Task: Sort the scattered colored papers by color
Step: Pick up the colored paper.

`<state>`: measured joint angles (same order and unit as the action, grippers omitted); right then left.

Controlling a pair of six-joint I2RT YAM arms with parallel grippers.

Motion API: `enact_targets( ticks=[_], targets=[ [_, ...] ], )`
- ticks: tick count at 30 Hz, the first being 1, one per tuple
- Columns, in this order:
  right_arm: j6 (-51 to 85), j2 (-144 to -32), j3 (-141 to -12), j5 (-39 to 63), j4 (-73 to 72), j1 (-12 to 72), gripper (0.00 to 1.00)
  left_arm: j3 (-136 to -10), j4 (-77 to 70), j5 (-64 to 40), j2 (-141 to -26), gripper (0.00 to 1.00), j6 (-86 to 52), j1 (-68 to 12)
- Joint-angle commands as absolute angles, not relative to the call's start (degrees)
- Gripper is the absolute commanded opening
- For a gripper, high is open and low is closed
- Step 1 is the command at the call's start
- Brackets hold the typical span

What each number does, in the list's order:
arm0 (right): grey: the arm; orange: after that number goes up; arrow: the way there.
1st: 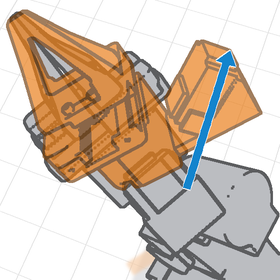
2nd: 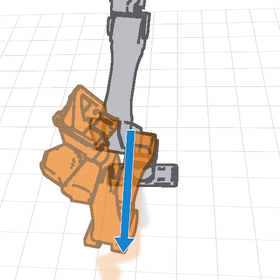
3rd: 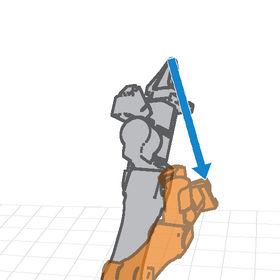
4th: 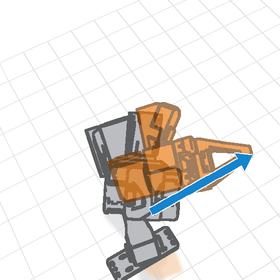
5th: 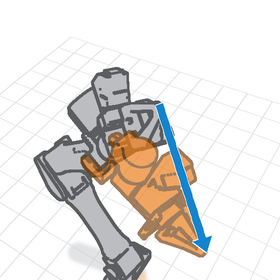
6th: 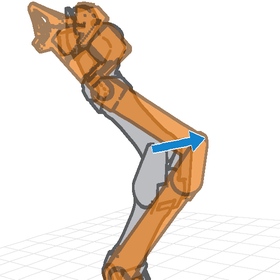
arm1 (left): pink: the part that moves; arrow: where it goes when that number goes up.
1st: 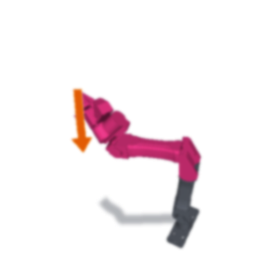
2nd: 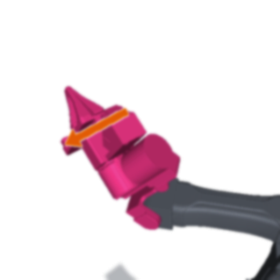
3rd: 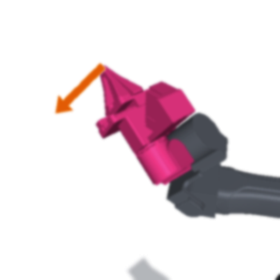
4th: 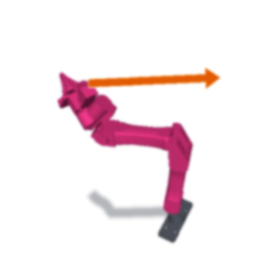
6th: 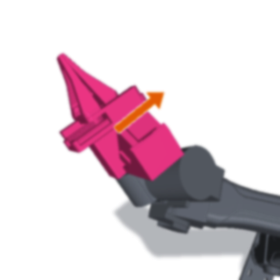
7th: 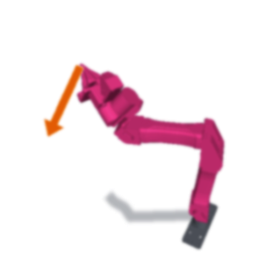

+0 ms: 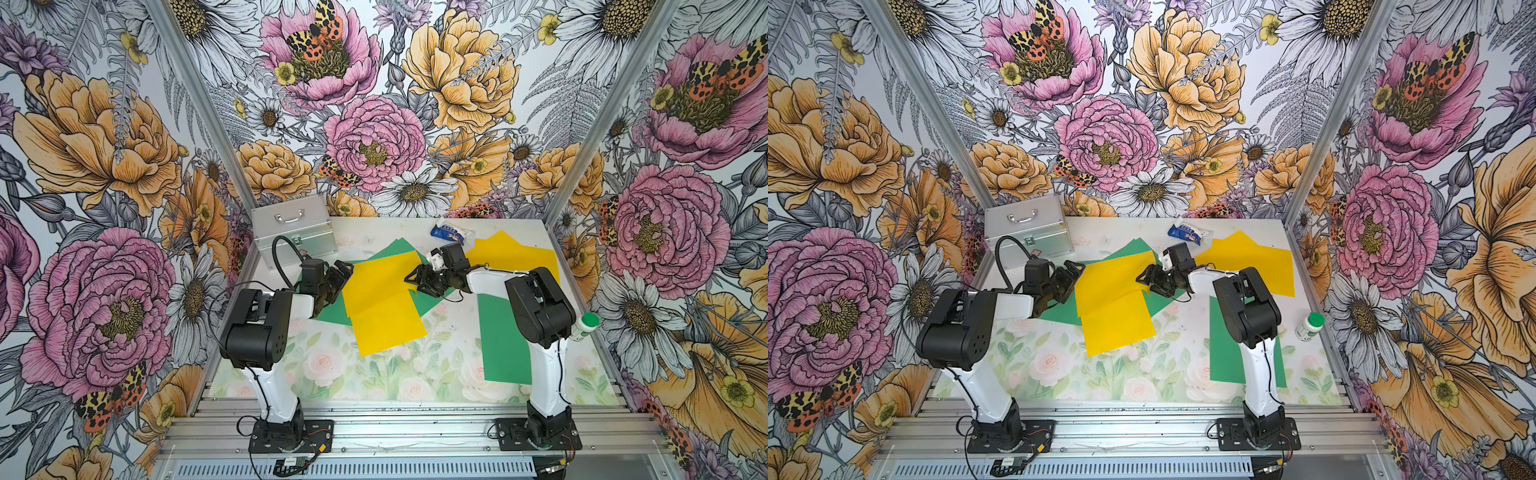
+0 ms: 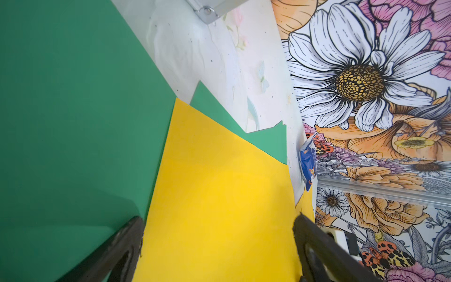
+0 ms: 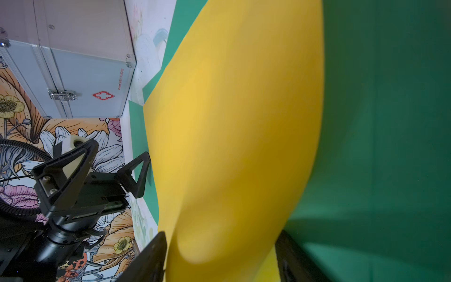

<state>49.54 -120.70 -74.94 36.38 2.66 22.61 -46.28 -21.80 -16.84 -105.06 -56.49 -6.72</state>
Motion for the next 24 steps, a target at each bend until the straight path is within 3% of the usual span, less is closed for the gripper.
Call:
enact_targets(
  ticks=[1, 3, 9, 12, 24],
  targets=[
    [50.2, -122.87, -77.03, 37.62, 2.2, 23.27, 0.72, -45.25, -14.15, -20.44, -108.81, 0.98, -57.71, -8.61],
    [50.63, -123.4, -78.25, 37.72, 2.33, 23.25, 0.71, -45.76, -14.11, -20.79, -109.13, 0.98, -57.74, -8.88],
    [51.19, -122.4, -78.86, 37.25, 2.38, 22.91, 0.34, -46.75, -14.06, -22.19, -107.25, 0.98, -58.4, -8.88],
    [50.9, -121.18, -78.51, 36.4, 2.46, 22.68, 0.25, -47.39, -13.87, -22.58, -104.85, 0.98, -58.6, -8.71],
    [53.53, -116.06, -72.57, 29.48, -4.2, 22.1, 0.21, -46.22, -2.61, -12.3, -84.13, 0.98, -59.52, -15.79]
  ],
)
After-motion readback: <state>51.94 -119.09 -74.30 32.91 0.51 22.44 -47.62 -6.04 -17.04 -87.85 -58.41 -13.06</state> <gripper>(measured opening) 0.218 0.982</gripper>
